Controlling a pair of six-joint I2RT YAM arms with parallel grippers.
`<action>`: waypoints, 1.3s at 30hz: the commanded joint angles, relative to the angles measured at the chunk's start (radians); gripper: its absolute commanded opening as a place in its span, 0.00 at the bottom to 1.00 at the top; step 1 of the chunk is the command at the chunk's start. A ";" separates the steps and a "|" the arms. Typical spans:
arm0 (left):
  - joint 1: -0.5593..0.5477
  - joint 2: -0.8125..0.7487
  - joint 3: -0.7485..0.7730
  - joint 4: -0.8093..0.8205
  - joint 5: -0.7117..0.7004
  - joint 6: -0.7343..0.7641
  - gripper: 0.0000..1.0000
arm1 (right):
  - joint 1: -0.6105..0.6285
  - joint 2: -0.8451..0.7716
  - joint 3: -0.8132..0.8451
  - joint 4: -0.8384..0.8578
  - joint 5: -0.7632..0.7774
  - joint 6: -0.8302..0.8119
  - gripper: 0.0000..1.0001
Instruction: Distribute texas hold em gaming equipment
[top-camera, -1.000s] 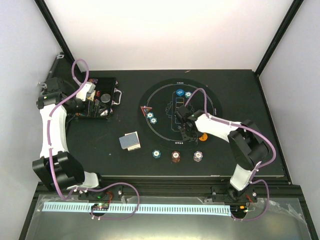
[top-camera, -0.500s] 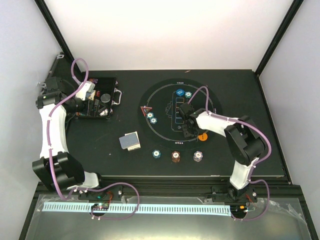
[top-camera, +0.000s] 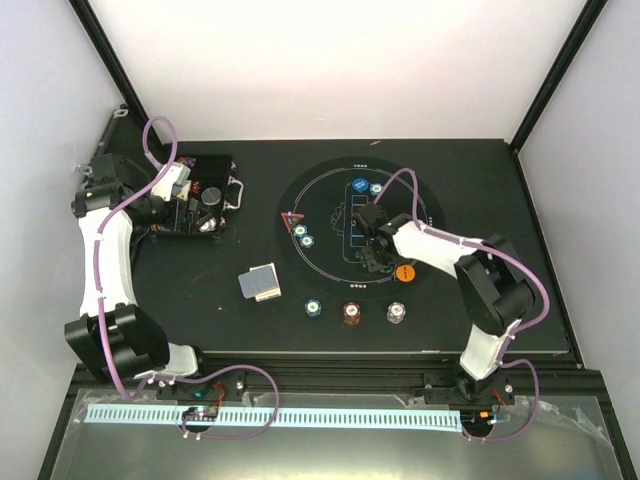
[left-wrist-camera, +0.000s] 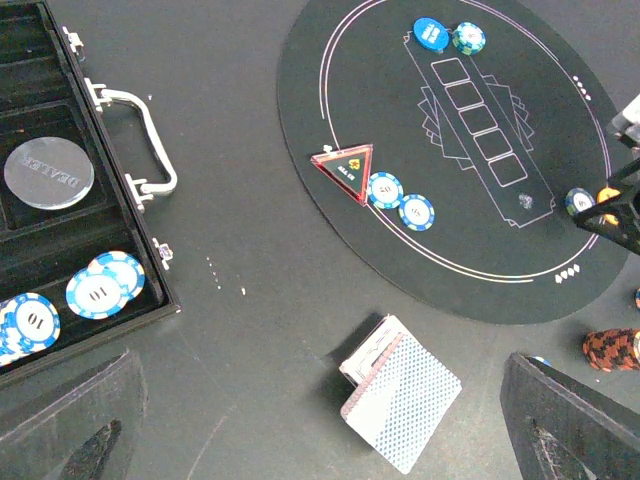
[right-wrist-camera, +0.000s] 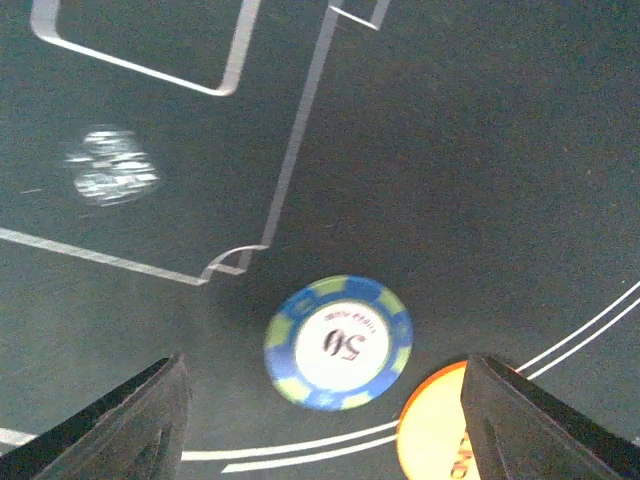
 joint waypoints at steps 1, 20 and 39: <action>0.009 -0.019 0.042 -0.025 0.032 0.020 0.99 | 0.078 -0.108 0.054 -0.058 0.021 0.012 0.78; 0.011 -0.009 0.039 -0.017 0.035 0.015 0.99 | 0.388 -0.197 -0.022 -0.149 -0.120 0.069 0.88; 0.011 -0.012 0.037 -0.018 0.031 0.015 0.99 | 0.437 -0.178 -0.059 -0.152 -0.151 0.063 0.65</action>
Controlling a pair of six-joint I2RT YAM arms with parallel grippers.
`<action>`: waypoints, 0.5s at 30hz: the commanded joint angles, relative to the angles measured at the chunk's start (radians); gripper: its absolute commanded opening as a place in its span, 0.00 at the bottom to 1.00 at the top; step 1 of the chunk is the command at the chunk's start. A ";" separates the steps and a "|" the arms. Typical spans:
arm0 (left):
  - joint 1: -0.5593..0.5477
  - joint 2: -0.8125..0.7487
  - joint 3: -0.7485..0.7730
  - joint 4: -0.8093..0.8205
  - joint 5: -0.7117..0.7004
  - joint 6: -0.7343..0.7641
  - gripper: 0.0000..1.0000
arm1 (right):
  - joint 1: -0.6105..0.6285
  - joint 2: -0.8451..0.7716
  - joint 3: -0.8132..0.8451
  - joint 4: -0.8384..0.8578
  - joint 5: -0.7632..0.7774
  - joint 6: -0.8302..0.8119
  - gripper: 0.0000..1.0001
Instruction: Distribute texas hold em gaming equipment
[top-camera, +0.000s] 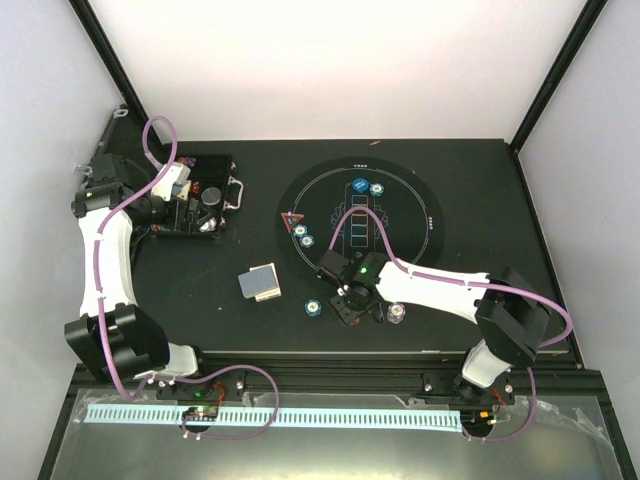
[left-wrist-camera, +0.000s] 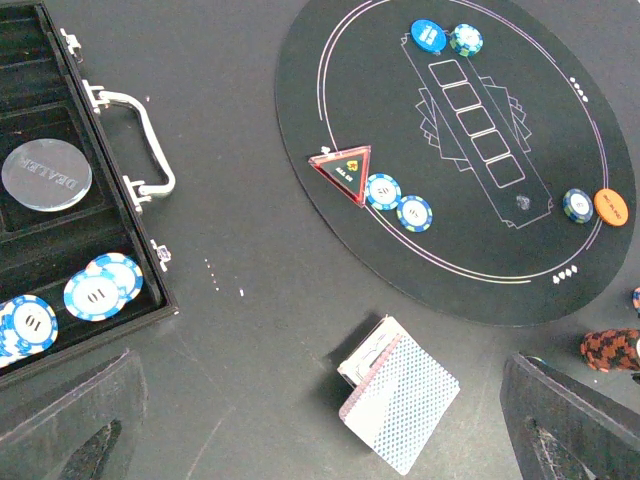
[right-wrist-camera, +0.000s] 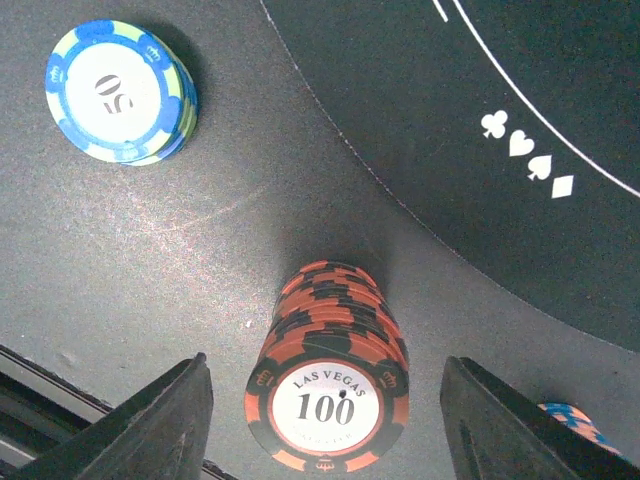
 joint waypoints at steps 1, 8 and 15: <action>0.011 -0.012 0.037 -0.018 0.026 0.015 0.99 | 0.008 0.002 -0.014 -0.003 -0.007 -0.002 0.64; 0.011 -0.014 0.037 -0.017 0.023 0.015 0.99 | 0.009 0.018 -0.021 0.001 0.000 -0.002 0.64; 0.012 -0.014 0.037 -0.017 0.022 0.015 0.99 | 0.009 0.012 -0.013 0.003 0.011 0.001 0.49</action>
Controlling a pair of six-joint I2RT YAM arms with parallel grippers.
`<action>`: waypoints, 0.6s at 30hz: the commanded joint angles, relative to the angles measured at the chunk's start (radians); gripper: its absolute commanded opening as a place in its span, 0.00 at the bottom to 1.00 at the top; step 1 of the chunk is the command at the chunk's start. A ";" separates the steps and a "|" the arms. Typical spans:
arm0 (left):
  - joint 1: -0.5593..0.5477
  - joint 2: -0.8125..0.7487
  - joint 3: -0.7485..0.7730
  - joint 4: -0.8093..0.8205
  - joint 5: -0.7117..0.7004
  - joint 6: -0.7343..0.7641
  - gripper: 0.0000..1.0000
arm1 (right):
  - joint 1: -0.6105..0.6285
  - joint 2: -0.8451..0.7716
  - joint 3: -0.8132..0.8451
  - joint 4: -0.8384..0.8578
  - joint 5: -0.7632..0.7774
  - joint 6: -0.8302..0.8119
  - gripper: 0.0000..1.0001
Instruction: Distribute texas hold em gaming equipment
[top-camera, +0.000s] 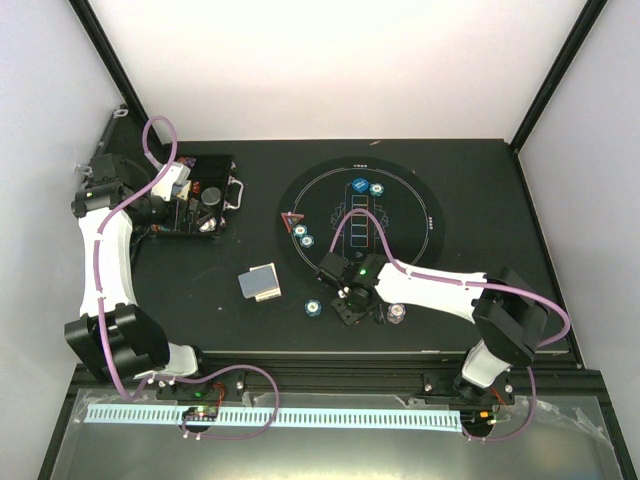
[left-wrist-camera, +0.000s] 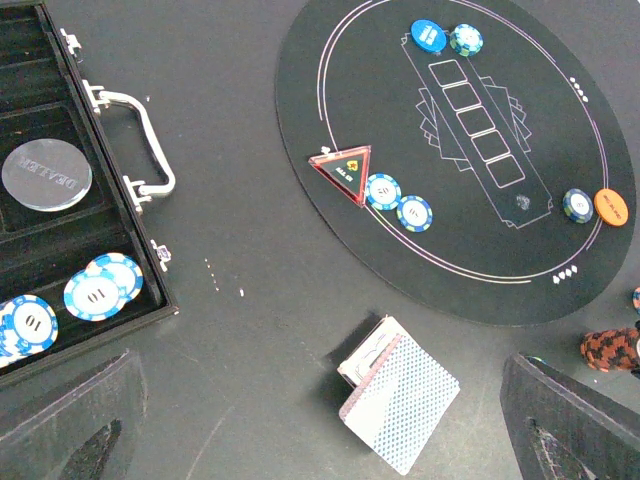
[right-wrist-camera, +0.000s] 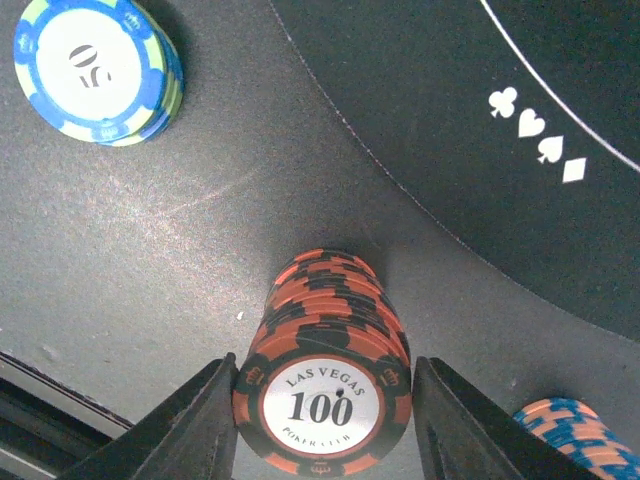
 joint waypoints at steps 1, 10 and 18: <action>0.012 -0.012 0.037 -0.018 0.024 0.014 0.99 | 0.007 0.003 0.005 0.001 0.015 0.005 0.47; 0.012 -0.011 0.038 -0.018 0.026 0.014 0.99 | 0.008 -0.017 0.045 -0.032 0.041 0.008 0.28; 0.013 -0.013 0.038 -0.020 0.029 0.013 0.99 | 0.004 0.013 0.188 -0.082 0.109 -0.025 0.24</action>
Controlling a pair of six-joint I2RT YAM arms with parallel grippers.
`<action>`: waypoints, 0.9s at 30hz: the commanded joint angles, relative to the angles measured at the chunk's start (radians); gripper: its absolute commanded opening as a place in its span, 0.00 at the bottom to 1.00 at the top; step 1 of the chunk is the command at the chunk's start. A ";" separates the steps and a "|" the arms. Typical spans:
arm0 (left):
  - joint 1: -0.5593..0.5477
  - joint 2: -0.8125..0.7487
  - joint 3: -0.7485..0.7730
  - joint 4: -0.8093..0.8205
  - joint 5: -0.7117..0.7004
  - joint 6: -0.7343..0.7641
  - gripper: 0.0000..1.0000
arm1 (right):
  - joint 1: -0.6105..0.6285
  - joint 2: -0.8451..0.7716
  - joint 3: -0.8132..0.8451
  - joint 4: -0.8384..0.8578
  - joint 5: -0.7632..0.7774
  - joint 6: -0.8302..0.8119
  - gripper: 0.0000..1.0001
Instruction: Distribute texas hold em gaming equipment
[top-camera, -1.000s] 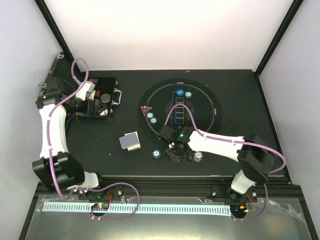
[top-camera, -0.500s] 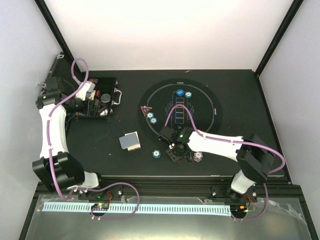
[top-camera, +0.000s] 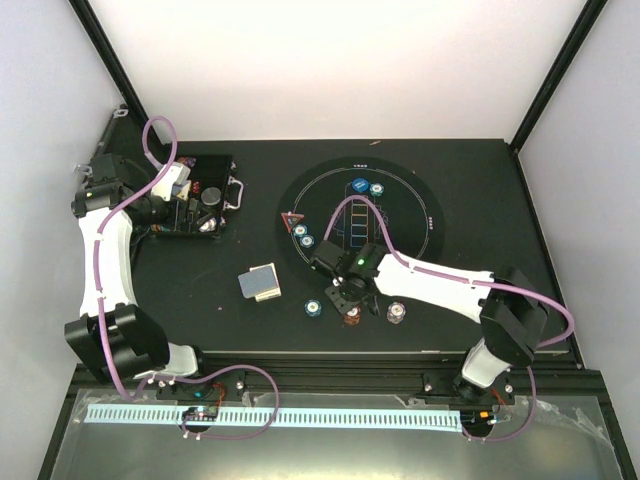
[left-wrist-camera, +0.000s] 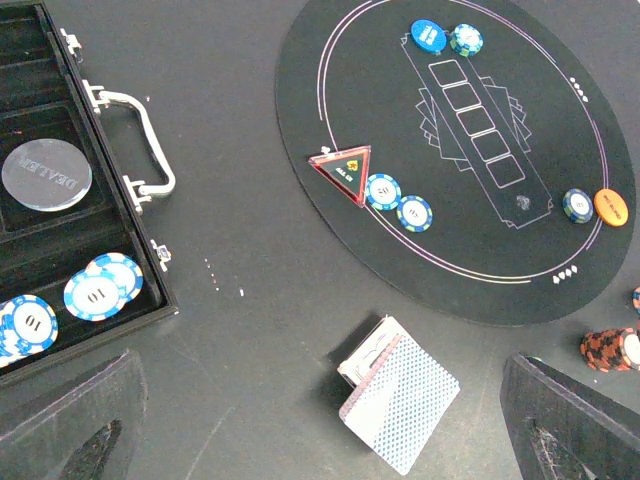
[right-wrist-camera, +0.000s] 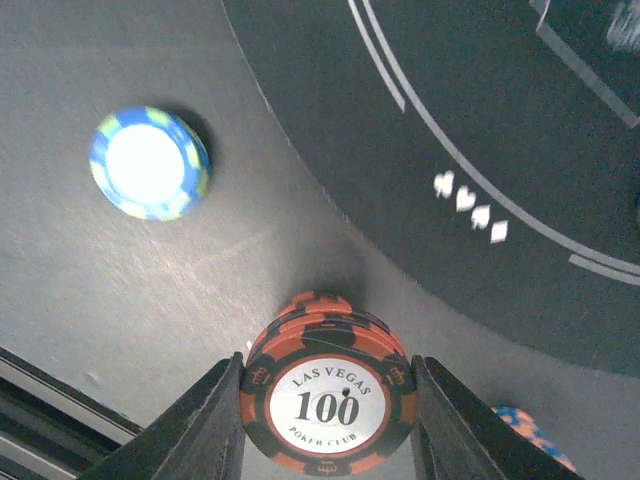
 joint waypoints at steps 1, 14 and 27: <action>0.014 -0.012 0.036 -0.020 0.028 0.013 0.99 | 0.001 0.031 0.122 -0.021 0.067 -0.025 0.24; 0.017 -0.010 0.042 -0.025 0.032 0.011 0.99 | -0.107 0.566 0.725 -0.008 0.026 -0.099 0.20; 0.020 0.001 0.047 -0.024 0.040 0.014 0.99 | -0.161 0.820 0.945 -0.015 -0.019 -0.090 0.20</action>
